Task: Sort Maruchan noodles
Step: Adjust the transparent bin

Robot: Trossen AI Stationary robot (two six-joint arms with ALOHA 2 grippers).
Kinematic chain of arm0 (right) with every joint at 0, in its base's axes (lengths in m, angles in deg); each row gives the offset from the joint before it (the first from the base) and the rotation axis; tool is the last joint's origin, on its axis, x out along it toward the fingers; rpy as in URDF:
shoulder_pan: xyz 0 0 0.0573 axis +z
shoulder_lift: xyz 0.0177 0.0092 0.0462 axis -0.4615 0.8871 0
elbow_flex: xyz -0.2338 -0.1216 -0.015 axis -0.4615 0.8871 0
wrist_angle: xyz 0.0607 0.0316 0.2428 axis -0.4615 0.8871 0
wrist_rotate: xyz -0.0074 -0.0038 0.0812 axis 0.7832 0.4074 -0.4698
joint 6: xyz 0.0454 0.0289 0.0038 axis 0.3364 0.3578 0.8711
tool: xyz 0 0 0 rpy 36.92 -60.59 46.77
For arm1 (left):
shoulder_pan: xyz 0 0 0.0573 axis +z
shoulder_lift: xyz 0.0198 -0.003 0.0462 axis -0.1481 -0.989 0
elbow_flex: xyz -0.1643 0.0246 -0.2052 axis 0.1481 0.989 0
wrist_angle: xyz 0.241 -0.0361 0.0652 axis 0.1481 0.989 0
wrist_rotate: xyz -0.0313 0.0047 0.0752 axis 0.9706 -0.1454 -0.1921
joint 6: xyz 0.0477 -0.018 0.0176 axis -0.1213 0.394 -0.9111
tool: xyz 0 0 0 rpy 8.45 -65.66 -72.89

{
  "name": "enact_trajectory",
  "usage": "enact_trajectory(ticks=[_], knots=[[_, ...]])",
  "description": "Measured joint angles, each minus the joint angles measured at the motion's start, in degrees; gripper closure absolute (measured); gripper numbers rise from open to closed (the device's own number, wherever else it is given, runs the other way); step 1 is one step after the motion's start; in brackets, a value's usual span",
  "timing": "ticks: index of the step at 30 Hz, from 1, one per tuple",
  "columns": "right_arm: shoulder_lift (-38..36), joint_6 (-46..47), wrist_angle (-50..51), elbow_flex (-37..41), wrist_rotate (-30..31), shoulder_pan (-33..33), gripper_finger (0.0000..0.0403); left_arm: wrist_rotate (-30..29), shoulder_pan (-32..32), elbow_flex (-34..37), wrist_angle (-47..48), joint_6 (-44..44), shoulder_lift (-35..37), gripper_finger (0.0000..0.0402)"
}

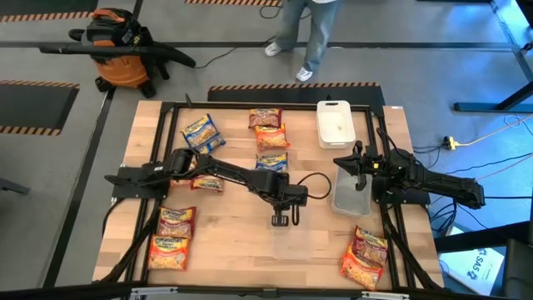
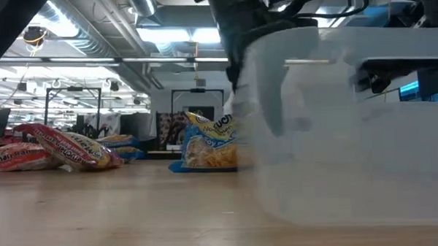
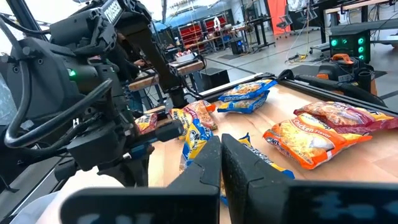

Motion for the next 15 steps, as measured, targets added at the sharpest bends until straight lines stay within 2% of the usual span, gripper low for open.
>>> enact_trajectory(ticks=[10,15], knots=[[0.00,-0.01,0.00,0.00,0.00,0.00,0.0402,-3.60,-2.29,-0.08,6.96,-0.02,0.11,0.0399],[0.00,-0.02,0.00,0.00,0.00,0.00,0.0402,-3.54,-2.78,0.09,8.54,1.34,0.70,0.0397]])
